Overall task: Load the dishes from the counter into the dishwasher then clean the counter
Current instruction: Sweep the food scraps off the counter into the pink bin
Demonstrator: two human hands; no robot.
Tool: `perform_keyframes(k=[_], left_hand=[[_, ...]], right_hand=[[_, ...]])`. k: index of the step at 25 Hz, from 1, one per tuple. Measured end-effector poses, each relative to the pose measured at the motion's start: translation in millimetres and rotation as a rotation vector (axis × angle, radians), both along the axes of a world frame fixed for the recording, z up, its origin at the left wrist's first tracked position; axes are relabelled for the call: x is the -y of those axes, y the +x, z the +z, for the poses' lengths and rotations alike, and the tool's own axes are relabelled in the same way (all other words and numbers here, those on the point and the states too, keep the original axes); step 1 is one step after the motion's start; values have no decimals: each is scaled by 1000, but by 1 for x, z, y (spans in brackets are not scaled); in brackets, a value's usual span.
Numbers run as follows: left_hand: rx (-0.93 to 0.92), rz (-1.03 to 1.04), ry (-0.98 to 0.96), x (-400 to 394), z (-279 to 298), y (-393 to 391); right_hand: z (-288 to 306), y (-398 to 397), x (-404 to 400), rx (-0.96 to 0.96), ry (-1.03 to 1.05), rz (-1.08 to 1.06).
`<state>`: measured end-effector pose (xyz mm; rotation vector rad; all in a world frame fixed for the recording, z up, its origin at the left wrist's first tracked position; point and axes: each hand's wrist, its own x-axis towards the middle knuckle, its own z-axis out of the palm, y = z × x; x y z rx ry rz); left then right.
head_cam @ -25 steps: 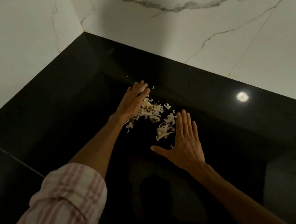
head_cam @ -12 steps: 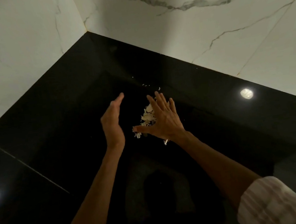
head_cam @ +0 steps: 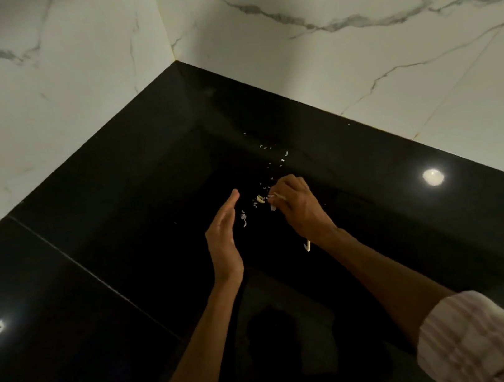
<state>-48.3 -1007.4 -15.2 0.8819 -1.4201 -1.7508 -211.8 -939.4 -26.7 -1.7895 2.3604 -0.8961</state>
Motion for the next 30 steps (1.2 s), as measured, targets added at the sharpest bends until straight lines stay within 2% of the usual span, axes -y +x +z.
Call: perform_keyframes(k=[1, 3, 6, 8, 11, 13, 14, 15, 17, 19, 24, 25, 26, 28, 30], left_hand=[[-18, 6, 24, -4, 1, 1], [-68, 21, 130, -12, 6, 3], [-207, 82, 415, -25, 15, 9], [-302, 99, 580, -34, 21, 12], [-337, 76, 676, -48, 29, 4], [-335, 49, 721, -59, 35, -6], [-337, 37, 749, -65, 38, -11], [-344, 24, 777, -70, 40, -15], [-363, -12, 832, -77, 42, -17], [-362, -80, 878, -81, 42, -13], [-425, -130, 1027, -78, 24, 3], [-509, -130, 1126, -77, 22, 2], [-542, -65, 1129, -79, 18, 4], [-526, -33, 963, -86, 16, 11], [-454, 19, 967, -88, 27, 18]], right_hand=[[0, -1, 0, -37, 31, 1], [5, -1, 2, 29, 128, -39], [18, -4, 4, 305, 132, -179], [26, -10, 3, 559, 23, -348], [41, -22, -7, 1089, -167, -562], [54, -8, -17, 1436, -289, -589], [59, 9, -21, 1529, -304, -575], [64, 30, -25, 1524, -268, -553], [65, 76, -37, 1322, -181, -503], [68, 108, -45, 1087, -190, -503], [59, 149, -56, 703, -198, -397], [54, 155, -60, 649, -200, -337], [51, 157, -63, 633, -201, -294], [54, 155, -71, 643, -215, -245], [55, 145, -87, 626, -244, -266]])
